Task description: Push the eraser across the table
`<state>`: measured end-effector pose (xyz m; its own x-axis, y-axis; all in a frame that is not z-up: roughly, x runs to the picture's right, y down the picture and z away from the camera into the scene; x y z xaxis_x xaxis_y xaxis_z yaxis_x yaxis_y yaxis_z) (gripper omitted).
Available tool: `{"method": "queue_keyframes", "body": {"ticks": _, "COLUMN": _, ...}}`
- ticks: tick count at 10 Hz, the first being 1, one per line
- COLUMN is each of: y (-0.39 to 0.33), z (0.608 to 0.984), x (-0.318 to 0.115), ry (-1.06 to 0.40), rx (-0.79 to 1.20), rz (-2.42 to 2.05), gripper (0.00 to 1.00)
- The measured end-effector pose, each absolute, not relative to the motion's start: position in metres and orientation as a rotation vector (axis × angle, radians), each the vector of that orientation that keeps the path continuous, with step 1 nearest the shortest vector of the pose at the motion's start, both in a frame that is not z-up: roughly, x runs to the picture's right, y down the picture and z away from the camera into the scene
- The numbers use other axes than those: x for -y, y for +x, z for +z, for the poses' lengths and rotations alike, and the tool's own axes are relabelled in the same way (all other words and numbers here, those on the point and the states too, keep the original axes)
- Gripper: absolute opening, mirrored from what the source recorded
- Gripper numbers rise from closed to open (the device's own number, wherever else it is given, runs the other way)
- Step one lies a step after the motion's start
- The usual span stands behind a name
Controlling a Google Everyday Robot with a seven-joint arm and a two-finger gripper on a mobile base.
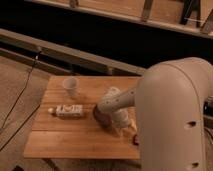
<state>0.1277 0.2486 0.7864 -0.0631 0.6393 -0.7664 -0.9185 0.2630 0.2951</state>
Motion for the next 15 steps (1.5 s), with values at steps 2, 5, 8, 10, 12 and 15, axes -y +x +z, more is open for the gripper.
{"method": "queue_keyframes", "body": {"ticks": 2, "y": 0.134, "z": 0.782, "x": -0.254, "ry": -0.361, "rx": -1.003, "rz": 1.334, "gripper": 0.8}}
{"method": "queue_keyframes", "body": {"ticks": 5, "y": 0.148, "z": 0.775, "x": -0.263, "ry": -0.36, "rx": -1.031, "rz": 1.358, "gripper": 0.8}}
{"method": "queue_keyframes", "body": {"ticks": 8, "y": 0.165, "z": 0.77, "x": -0.269, "ry": -0.356, "rx": -1.052, "rz": 1.397, "gripper": 0.57}}
{"method": "queue_keyframes", "body": {"ticks": 10, "y": 0.176, "z": 0.771, "x": -0.272, "ry": -0.353, "rx": -1.066, "rz": 1.417, "gripper": 0.54}}
{"method": "queue_keyframes", "body": {"ticks": 12, "y": 0.187, "z": 0.772, "x": -0.272, "ry": -0.348, "rx": -1.082, "rz": 1.431, "gripper": 0.52}}
{"method": "queue_keyframes", "body": {"ticks": 15, "y": 0.2, "z": 0.775, "x": -0.269, "ry": -0.337, "rx": -1.094, "rz": 1.437, "gripper": 0.22}}
